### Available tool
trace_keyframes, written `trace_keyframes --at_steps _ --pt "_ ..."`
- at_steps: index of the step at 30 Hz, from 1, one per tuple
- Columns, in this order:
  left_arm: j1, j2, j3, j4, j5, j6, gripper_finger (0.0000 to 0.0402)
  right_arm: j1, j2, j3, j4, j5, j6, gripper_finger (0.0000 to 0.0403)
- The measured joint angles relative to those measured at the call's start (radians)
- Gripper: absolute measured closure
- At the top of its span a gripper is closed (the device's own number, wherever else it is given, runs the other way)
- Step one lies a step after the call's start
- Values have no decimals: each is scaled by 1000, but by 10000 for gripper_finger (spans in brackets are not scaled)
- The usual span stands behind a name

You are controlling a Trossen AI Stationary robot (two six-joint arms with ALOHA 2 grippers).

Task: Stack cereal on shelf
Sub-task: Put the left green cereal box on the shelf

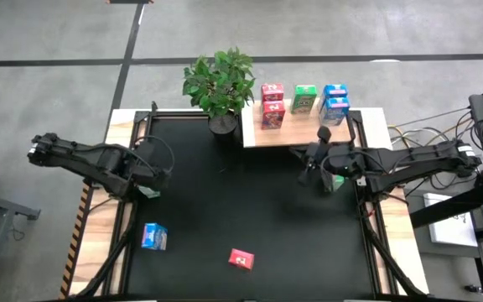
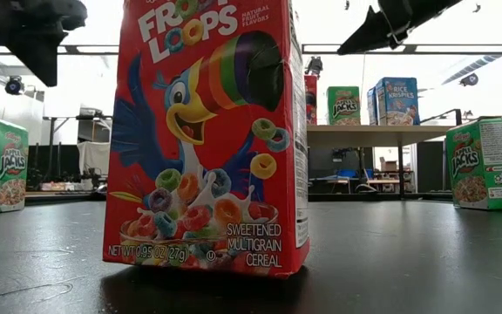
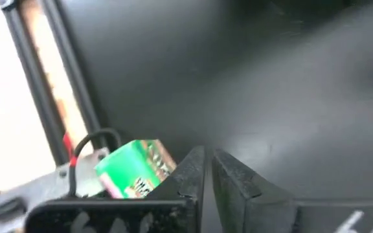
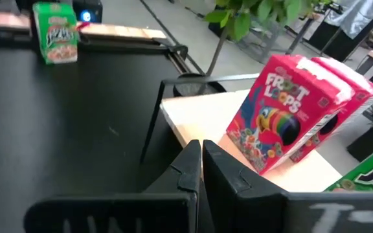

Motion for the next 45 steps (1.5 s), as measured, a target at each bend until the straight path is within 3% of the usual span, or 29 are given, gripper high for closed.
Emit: trace_keyframes --at_steps 5,8,15,23,30,39,45 --pt "1 2 -7 -25 22 -73 334 0 0 -17 5 0 -42 394" --pt "1 5 -26 -25 -22 -118 291 0 -6 -18 7 0 -62 394" --pt "1 9 -173 -25 12 -287 211 0 -7 -27 0 -52 -64 394" --pt "1 44 -237 -26 75 -337 206 0 -6 -45 0 -55 -56 394" --pt "1 80 -207 69 60 -240 206 0 -2 -49 -1 -55 -31 394" --pt "1 137 -152 -25 51 -235 205 0 7 -49 -6 -56 -14 394" --pt "2 129 -152 -25 163 -305 193 0 9 -49 -8 -56 -13 394"
